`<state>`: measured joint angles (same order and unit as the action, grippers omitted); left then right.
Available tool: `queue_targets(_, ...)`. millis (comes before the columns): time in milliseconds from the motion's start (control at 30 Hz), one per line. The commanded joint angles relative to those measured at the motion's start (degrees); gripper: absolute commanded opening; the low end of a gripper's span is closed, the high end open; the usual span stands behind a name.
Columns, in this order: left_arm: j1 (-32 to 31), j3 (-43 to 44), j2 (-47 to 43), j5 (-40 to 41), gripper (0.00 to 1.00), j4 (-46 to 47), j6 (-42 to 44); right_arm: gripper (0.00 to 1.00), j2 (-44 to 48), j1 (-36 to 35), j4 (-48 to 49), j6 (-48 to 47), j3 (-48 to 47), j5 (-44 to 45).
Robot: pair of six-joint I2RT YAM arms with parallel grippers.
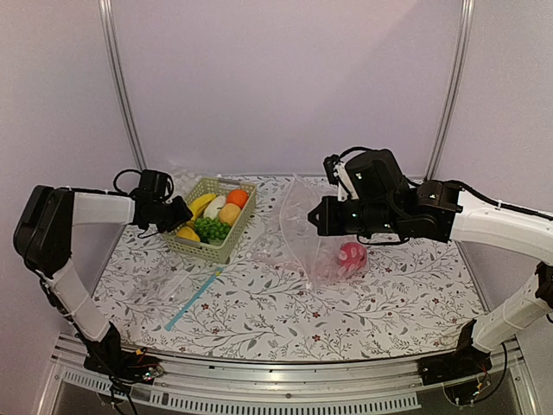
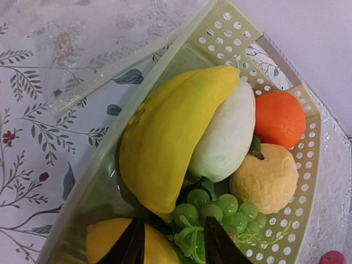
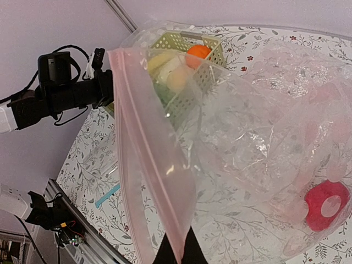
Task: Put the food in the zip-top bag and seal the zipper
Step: Pick up the fake fruit from the bin.
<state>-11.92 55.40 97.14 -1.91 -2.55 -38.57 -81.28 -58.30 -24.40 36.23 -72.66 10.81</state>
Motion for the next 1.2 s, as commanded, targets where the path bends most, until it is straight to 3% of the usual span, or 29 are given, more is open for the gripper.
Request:
queue_targets(0,1.08,-0.6,1.66,-1.65,0.35,1.53,-0.55,0.0,0.5,0.47,-0.65,-0.02,-0.29,0.71)
queue_targets(367,1.2,-0.1,4.24,-4.07,0.29,5.42,-2.16,0.0,0.68,0.42,-1.01,-0.02,-0.29,1.06)
queue_targets(567,1.21,-0.19,4.61,-5.08,0.18,6.24,-2.95,0.0,0.68,0.47,-1.25,-0.02,-0.2,1.22)
queue_targets(733,1.21,-1.79,1.67,-4.22,0.0,6.46,-3.03,0.0,0.12,0.47,-1.42,-0.11,-0.81,1.22)
queue_targets(900,1.21,-4.56,-3.97,-4.67,0.0,8.91,-3.44,0.0,-0.6,0.47,-2.45,-0.3,-1.79,1.24)
queue_targets(1167,1.11,-3.02,-14.92,-4.7,0.0,3.71,-0.03,0.0,-0.38,0.47,-2.67,-1.01,-2.32,0.84)
